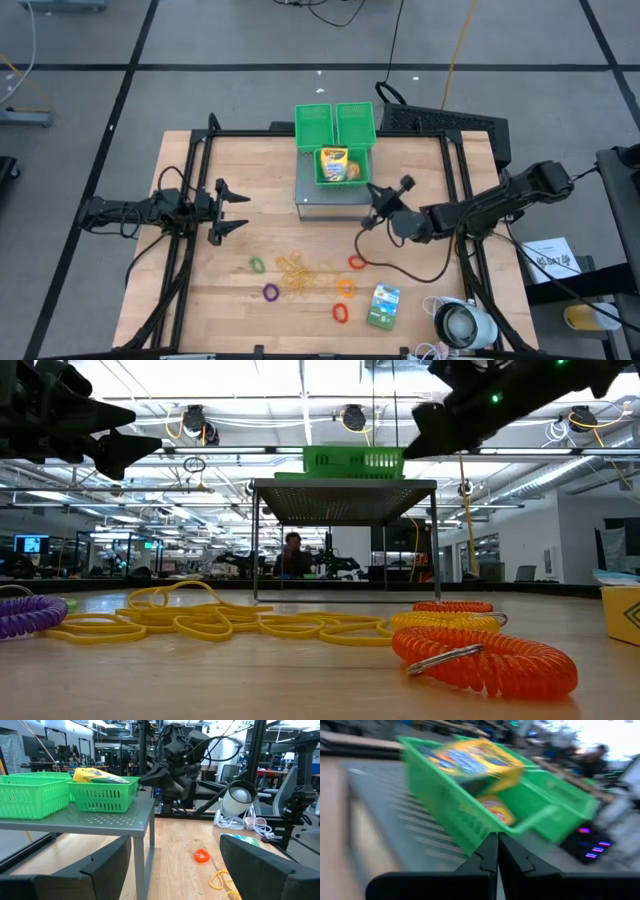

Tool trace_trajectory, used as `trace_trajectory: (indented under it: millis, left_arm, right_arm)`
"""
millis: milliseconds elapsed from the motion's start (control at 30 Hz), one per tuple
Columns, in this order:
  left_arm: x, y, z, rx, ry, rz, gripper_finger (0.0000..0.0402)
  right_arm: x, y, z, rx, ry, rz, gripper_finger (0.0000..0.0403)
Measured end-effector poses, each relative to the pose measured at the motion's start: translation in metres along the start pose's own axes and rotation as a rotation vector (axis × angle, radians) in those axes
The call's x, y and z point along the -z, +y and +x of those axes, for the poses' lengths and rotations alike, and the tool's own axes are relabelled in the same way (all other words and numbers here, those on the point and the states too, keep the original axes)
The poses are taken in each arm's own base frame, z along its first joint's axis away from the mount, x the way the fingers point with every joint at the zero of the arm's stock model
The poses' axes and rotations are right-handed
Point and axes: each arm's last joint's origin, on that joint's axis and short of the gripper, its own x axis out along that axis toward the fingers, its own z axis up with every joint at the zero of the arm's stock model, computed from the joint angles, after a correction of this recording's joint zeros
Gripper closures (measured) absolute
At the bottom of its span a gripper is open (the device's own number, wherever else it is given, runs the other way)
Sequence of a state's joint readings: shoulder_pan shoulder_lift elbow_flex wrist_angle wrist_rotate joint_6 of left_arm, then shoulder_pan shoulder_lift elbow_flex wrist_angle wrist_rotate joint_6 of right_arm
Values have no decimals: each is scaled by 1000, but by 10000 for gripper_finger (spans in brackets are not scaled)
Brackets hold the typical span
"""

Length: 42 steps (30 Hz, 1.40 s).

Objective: Pick & Place Office Desk Supplies
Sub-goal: Adjust the bottom green bin on the shelf, then put the crayon box into the bottom green bin on the shelf

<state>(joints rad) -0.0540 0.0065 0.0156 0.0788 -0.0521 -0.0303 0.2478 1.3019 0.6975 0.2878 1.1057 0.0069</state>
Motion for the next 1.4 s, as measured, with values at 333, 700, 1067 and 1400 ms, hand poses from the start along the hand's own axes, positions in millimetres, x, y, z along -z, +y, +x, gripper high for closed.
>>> trace_trajectory:
  millis: [333,700,1067,1400]
  left_arm:
    - [0,0,0,0,0,0,91]
    - [0,0,0,0,0,0,92]
    - [0,0,0,0,0,0,91]
    - [0,0,0,0,0,0,91]
  right_arm:
    - [-44,-33,-7,-235,-182,105,366]
    - [-81,-56,9,-400,-135,79,206]
    - [-93,-31,-45,-972,-183,48,173]
    - [-49,-7,-93,-1005,308,61,178]
